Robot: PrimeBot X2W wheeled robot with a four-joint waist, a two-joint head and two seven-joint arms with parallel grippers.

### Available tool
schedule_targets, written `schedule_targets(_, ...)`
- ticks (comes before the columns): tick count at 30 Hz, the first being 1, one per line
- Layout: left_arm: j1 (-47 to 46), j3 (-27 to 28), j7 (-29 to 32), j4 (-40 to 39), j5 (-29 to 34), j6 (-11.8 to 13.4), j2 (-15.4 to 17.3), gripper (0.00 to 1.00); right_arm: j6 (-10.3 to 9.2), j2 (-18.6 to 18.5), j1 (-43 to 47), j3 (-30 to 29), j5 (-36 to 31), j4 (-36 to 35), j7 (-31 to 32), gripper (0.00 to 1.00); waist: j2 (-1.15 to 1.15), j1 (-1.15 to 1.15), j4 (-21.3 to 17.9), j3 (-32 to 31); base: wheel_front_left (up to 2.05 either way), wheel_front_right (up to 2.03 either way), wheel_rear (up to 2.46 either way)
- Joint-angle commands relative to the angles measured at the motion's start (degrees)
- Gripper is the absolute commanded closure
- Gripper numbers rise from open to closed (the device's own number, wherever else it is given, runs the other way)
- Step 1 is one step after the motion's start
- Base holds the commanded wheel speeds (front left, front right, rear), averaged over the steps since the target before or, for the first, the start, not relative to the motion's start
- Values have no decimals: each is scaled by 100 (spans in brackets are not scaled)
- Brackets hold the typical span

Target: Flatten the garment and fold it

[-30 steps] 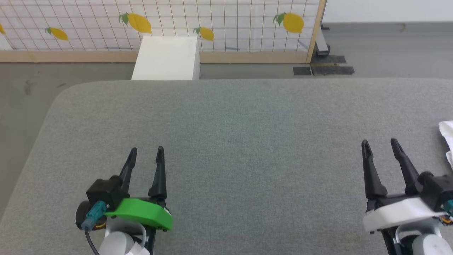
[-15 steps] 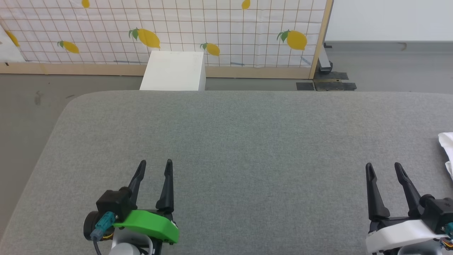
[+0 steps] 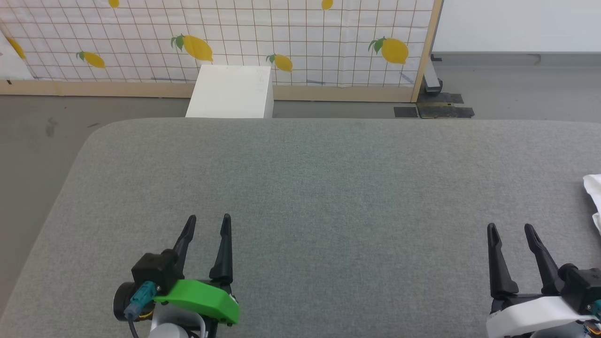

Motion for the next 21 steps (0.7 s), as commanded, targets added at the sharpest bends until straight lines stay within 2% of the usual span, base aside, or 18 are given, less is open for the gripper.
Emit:
schedule_targets(1,21,-7,-20,26,23,28,-17,0,-10,16,-17,-2,38,33,-46,0,0,0,-3,2,0,0,0)
schedule_targets(2,0,-2,2,13,1,10,0,100,0,0,-1,3,7,29,-1,100,0,0,-3,3,0,0,0)
schedule_targets(21,17,45,93,-55,85,32,0,100,-1,-1,-36,39,-48,29,63,100,0,0,-25,17,0,0,0)
